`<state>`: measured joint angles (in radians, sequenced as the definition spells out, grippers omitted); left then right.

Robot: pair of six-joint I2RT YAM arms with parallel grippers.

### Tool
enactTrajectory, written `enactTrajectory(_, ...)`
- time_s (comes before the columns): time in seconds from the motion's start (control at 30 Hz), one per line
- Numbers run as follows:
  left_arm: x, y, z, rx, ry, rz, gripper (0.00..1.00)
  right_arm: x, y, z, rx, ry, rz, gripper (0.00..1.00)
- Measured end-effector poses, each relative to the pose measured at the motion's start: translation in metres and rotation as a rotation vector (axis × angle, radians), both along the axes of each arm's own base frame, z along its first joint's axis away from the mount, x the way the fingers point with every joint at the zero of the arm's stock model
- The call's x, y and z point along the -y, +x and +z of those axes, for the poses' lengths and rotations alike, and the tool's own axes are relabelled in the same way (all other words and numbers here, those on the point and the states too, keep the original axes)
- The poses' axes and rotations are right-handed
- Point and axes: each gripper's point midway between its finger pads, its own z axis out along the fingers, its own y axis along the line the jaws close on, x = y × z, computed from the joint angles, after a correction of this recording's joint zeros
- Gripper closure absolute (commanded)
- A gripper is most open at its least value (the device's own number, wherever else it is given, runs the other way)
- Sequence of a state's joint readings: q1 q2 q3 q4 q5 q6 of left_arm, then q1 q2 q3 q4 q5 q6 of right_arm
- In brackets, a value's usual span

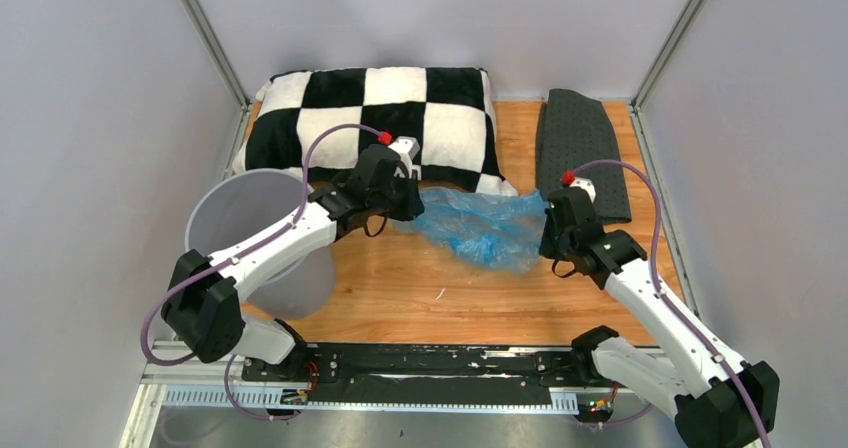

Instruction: Put the trash bags into the trash bin

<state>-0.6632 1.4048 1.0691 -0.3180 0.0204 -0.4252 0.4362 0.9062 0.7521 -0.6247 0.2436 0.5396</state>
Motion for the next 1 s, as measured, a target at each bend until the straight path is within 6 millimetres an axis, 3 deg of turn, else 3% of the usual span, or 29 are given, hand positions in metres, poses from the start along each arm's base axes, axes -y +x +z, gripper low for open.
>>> enactTrajectory(0.2, 0.019, -0.040, -0.011, -0.059, -0.042, -0.123, 0.51, -0.010, 0.003, 0.003, -0.009, 0.005, 0.079, 1.00)
enactTrajectory(0.33, 0.023, -0.068, -0.018, -0.081, -0.040, -0.179, 0.39, -0.019, 0.010, -0.001, -0.032, -0.002, 0.134, 1.00)
enactTrajectory(0.4, 0.021, -0.072, -0.017, -0.075, -0.032, -0.187, 0.33, -0.027, 0.018, 0.003, -0.027, 0.004, 0.171, 1.00)
enactTrajectory(0.63, 0.008, -0.056, -0.011, -0.004, 0.095, -0.182, 0.18, -0.055, 0.053, 0.026, 0.027, -0.011, 0.262, 1.00)
enactTrajectory(0.8, 0.000, -0.034, -0.008, 0.050, 0.220, -0.161, 0.15, -0.058, 0.070, 0.027, 0.032, -0.053, 0.268, 1.00)
enactTrajectory(1.0, -0.003, -0.005, -0.017, 0.064, 0.340, -0.154, 0.16, -0.063, 0.080, 0.028, 0.037, -0.061, 0.284, 1.00)
